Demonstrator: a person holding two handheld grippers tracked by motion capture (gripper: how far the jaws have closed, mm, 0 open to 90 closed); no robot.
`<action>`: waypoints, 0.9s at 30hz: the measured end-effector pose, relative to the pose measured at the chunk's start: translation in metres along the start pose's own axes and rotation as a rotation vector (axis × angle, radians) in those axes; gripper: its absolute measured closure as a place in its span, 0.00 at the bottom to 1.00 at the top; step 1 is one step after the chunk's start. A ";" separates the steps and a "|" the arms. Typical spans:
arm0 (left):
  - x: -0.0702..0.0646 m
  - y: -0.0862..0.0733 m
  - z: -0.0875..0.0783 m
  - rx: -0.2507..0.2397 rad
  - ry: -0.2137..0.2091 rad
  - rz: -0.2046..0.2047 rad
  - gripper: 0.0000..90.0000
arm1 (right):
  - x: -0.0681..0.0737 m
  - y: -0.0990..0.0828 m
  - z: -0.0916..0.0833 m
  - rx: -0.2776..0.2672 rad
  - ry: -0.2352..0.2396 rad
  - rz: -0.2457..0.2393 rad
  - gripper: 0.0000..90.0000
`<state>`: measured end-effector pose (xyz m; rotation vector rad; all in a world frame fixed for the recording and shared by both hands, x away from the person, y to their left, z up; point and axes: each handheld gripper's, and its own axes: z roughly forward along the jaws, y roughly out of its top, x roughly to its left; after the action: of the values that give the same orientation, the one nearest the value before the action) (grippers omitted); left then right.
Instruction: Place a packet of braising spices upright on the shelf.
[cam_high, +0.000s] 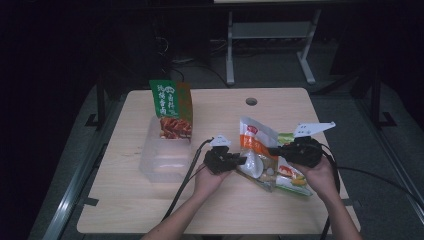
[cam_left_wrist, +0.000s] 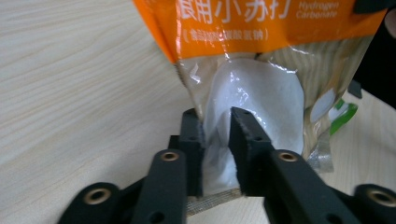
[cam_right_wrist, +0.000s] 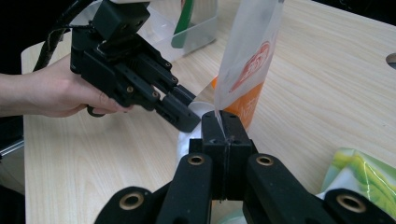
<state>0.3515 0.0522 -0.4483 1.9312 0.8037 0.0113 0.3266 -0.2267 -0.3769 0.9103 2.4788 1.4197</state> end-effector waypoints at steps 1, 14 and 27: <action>0.000 0.001 -0.001 -0.006 0.004 0.005 0.95 | 0.000 0.000 0.000 0.000 0.001 0.004 1.00; -0.015 -0.008 -0.009 -0.021 0.091 0.097 1.00 | -0.004 -0.002 0.005 -0.002 -0.013 0.041 0.98; -0.023 -0.020 -0.017 -0.033 0.124 0.137 1.00 | -0.010 -0.006 0.038 0.118 0.071 0.139 0.81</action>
<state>0.3175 0.0590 -0.4480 1.9653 0.7455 0.2279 0.3479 -0.2067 -0.4040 1.0936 2.6221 1.3803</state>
